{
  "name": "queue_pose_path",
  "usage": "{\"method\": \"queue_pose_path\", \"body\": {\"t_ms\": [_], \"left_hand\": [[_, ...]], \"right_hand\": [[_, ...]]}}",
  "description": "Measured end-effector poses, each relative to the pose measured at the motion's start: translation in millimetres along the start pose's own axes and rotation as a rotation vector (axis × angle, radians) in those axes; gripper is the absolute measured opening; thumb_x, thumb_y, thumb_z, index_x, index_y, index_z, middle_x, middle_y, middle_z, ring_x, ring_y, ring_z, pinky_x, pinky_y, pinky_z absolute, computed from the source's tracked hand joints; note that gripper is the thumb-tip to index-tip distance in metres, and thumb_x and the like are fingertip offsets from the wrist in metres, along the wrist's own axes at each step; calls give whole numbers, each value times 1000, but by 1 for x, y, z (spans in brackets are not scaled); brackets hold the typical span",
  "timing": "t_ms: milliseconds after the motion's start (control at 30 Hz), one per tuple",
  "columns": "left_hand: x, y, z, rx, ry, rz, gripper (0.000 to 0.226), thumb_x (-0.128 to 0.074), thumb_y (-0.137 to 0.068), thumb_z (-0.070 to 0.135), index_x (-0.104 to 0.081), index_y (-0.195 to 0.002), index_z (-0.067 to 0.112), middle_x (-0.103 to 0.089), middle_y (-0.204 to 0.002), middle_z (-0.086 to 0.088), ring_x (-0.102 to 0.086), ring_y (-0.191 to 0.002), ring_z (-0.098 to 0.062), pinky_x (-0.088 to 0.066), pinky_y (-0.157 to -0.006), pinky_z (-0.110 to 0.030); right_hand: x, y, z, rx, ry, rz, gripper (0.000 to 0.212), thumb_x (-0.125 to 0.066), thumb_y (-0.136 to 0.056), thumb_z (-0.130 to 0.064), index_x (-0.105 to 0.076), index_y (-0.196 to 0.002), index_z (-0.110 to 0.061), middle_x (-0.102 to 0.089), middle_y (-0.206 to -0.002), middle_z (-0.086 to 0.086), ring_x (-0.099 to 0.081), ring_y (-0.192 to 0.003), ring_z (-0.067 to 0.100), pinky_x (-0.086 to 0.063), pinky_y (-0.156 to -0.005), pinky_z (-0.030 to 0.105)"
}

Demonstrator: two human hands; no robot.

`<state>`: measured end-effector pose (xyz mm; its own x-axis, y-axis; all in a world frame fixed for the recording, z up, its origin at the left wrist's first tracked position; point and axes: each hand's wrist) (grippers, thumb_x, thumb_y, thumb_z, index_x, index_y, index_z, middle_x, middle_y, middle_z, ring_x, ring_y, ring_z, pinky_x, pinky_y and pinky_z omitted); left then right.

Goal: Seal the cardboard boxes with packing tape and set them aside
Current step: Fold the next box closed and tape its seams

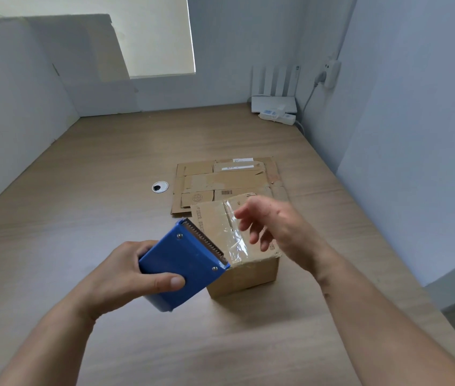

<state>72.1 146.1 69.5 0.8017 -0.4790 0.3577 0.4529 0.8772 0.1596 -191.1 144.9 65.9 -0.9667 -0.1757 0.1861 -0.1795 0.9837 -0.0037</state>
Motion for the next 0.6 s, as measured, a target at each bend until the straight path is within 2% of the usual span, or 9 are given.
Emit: {"method": "queue_pose_path", "body": {"t_ms": [100,167,233,400,467,533,600], "left_hand": [[-5,-2,0,4,-32,-8,83,-78,-27,78,-72,-85,20,-72,-80,-2,-66,-68,-12,-48,-56,-17],[-7,-4,1,9,-62,-32,85,-76,-28,80,-70,-88,21,-72,-80,0,-65,-67,-10,-47,-55,-16],[-9,-5,2,19,-82,-49,85,-74,-28,82,-70,-88,22,-72,-80,3,-65,-67,-8,-46,-55,-15],[-5,-8,0,66,-134,-26,88,-72,-25,85,-69,-86,21,-72,-79,2,-64,-66,-8,-44,-55,-15],[-2,-11,4,106,-174,-68,85,-72,-24,84,-69,-82,22,-72,-78,3,-64,-66,-8,-42,-58,-17],[5,-14,9,179,-216,-133,76,-73,-27,77,-67,-77,20,-70,-74,4,-62,-62,-5,-39,-60,-20],[23,-11,10,232,-268,-188,82,-75,-26,78,-69,-78,14,-72,-77,0,-66,-67,-13,-41,-65,-26]], "right_hand": [[-11,3,-1,-25,69,-107,26,-70,-81,-35,-64,-86,-10,-62,-73,-4,-58,-65,7,-47,-56,22],[-17,2,0,6,80,-82,12,-72,-84,-18,-62,-78,-13,-60,-67,-5,-57,-61,4,-47,-56,21],[-21,0,2,47,92,-33,14,-65,-88,-11,-61,-75,-15,-59,-67,-4,-56,-58,3,-47,-55,20],[-25,-2,10,120,155,137,14,-62,-91,-14,-68,-81,-5,-56,-68,-3,-51,-54,5,-48,-52,24],[-25,-3,12,110,195,138,14,-64,-90,-12,-69,-80,-4,-55,-66,-3,-50,-50,8,-47,-51,24],[-23,-4,16,78,187,68,13,-63,-90,-9,-69,-78,-5,-56,-62,-8,-50,-48,7,-47,-49,24],[-7,-3,22,17,142,110,18,-61,-91,-7,-67,-75,-10,-56,-55,-13,-49,-46,5,-49,-49,31]]}}
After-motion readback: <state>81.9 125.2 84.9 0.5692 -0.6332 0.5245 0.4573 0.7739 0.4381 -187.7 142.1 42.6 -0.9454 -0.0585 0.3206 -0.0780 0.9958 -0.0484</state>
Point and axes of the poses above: each hand's wrist, its own y-axis away from the middle knuckle, its own x-axis out of the back of the hand, z = x × y
